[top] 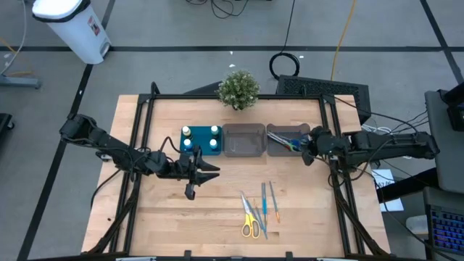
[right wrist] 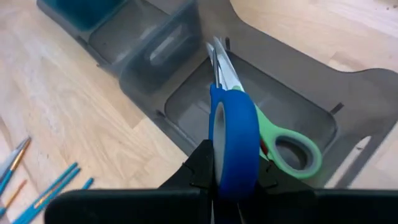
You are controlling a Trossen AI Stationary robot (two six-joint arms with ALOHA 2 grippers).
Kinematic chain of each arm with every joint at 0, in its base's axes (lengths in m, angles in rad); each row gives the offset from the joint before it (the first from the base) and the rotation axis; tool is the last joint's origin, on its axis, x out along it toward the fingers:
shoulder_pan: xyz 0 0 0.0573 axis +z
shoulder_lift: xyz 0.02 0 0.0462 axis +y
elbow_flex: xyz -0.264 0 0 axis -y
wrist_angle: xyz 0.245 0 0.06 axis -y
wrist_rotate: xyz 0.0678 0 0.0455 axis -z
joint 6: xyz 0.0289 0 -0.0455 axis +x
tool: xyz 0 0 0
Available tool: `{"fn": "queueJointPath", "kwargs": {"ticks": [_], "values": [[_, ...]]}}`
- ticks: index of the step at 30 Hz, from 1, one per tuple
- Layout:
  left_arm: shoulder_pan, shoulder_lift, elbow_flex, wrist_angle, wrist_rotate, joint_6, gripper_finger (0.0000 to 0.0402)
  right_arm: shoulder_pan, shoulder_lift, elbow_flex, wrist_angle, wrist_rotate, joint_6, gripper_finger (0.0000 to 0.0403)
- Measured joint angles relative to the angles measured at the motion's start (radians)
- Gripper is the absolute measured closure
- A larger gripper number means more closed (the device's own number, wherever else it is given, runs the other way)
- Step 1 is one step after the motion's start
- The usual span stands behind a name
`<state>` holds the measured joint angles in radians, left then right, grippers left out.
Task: Pick & Place Paint Supplies
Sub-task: Put the blue scissor into the right black bin
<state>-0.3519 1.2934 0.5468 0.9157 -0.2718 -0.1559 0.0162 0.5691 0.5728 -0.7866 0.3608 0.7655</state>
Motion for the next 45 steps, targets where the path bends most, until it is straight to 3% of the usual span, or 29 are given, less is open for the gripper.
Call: {"fn": "queueJointPath", "kwargs": {"ticks": [9,20,33,45], "values": [[0.000,0.000,0.000,0.000,0.000,-0.010,0.0309,-0.066,0.112,0.000,0.088,-0.003,0.040,0.0373],[0.000,0.000,0.000,-0.001,0.000,-0.010,0.0309,-0.181,0.142,-0.064,0.306,-0.184,-0.070,0.0380],[0.000,0.000,0.000,-0.002,0.000,-0.008,0.0309,-0.239,0.141,-0.145,0.308,-0.208,-0.079,0.0365],[0.000,0.000,0.000,-0.008,0.000,-0.008,0.0309,-0.239,0.138,-0.146,0.382,-0.206,-0.099,0.0301]]}}
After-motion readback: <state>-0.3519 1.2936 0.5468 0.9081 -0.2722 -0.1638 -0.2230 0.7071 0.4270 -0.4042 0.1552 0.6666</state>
